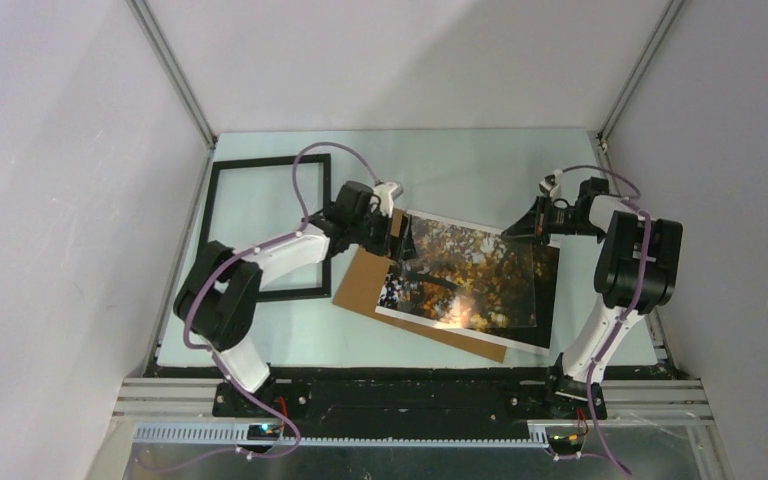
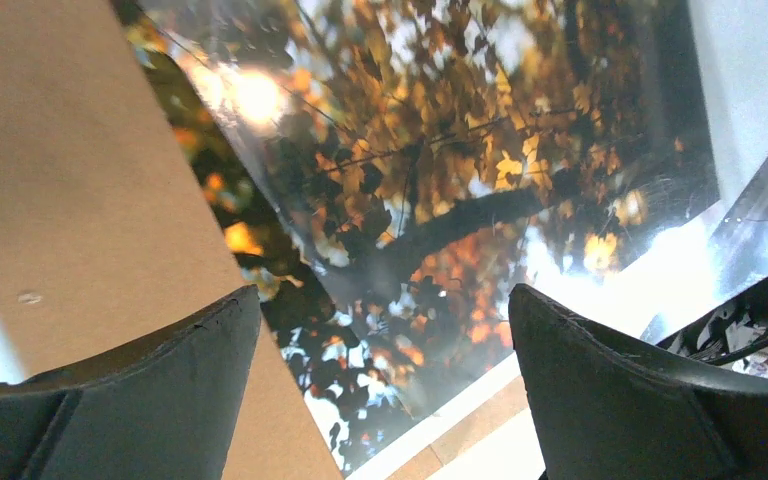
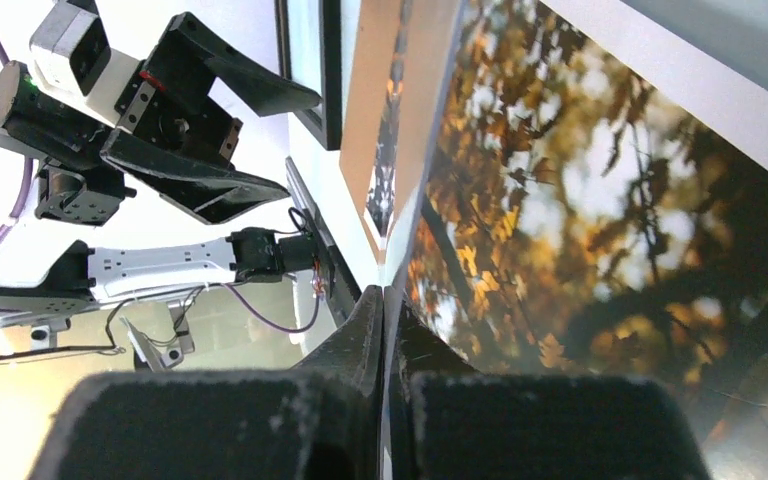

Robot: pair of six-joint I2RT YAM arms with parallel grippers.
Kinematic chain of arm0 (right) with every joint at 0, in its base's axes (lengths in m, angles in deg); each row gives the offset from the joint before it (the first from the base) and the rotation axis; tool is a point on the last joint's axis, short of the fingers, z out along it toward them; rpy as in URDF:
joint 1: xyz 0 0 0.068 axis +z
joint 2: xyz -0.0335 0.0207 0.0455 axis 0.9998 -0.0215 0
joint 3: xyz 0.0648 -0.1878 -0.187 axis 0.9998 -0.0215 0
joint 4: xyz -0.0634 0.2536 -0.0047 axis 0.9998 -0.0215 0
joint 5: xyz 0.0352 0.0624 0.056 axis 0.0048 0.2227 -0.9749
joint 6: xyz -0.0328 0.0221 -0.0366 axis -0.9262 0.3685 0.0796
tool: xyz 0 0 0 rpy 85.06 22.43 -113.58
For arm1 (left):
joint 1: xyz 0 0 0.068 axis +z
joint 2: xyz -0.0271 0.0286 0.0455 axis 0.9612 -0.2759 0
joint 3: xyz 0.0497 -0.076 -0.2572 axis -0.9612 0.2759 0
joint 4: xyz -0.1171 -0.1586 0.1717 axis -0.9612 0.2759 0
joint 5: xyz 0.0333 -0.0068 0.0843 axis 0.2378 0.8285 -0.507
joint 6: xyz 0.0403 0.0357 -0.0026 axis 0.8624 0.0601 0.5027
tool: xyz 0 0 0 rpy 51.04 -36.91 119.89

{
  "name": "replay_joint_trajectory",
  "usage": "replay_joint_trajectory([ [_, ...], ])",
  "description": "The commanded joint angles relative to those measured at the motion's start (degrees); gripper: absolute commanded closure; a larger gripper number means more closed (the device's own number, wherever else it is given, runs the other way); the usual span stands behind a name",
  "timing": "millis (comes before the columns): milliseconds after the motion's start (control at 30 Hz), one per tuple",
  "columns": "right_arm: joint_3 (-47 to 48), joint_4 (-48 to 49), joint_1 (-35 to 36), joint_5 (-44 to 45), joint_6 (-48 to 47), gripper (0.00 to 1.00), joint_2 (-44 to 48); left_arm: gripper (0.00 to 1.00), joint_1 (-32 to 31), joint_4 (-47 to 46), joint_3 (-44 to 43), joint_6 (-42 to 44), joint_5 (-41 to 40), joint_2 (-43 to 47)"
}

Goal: Put the photo into the frame
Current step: Pick up the photo frame item at the center of the board, then move the photo frame to the center of the board.

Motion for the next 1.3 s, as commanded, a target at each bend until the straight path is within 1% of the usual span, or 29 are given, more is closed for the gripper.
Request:
replay_joint_trajectory([
  [0,1.89,4.47,1.16,-2.39,6.32,1.00,5.72,0.02,3.80,1.01,-1.77,3.33,1.32,7.15],
  [67,1.92,6.10,2.24,-2.57,8.59,1.00,6.96,0.02,6.33,1.99,-1.63,4.25,1.07,9.05],
  [200,1.85,11.01,4.14,-2.46,14.38,1.00,9.43,0.02,13.31,5.62,-1.87,6.38,-0.11,12.60],
  [300,1.89,15.82,5.40,-2.43,19.33,1.00,11.13,0.02,20.37,9.98,-2.40,8.56,-2.90,14.46],
  [333,1.94,16.71,6.05,-2.49,20.22,1.00,11.40,0.02,21.79,10.85,-2.75,8.99,-3.69,15.31],
  [433,1.89,20.83,7.35,-2.98,23.76,1.00,12.44,0.02,29.67,15.57,-3.72,11.04,-7.60,16.55],
  [467,1.89,21.55,7.88,-3.20,24.41,1.00,12.54,0.02,31.19,16.59,-4.53,11.46,-8.42,16.69],
  [567,1.89,25.13,8.93,-4.01,27.30,1.00,12.54,0.02,38.50,22.59,-7.34,15.31,-13.68,15.65],
  [600,1.89,25.81,9.44,-4.06,27.72,1.00,12.54,0.02,39.69,23.89,-9.08,15.75,-14.97,14.23],
  [700,1.90,28.60,10.37,-4.22,29.81,1.00,12.21,0.02,46.01,28.16,-11.58,19.92,-17.45,11.10],
  [800,1.89,28.90,11.39,-4.14,30.02,1.00,11.83,0.02,49.85,29.93,-13.39,23.19,-19.17,7.42],
  [933,1.89,27.87,12.15,-3.99,29.10,1.00,11.64,0.02,53.09,31.88,-14.86,25.34,-21.60,2.70],
  [1167,1.84,25.03,12.94,-3.64,26.39,1.00,11.45,0.01,57.81,33.05,-15.95,28.08,-22.84,-3.38],
  [1233,1.82,24.34,13.10,-3.58,25.67,1.00,11.43,0.03,58.64,33.08,-15.83,28.86,-22.78,-4.64],
  [1267,1.81,24.08,13.23,-3.48,25.43,1.00,11.34,0.04,58.94,33.02,-15.85,29.35,-24.24,-5.37],
])
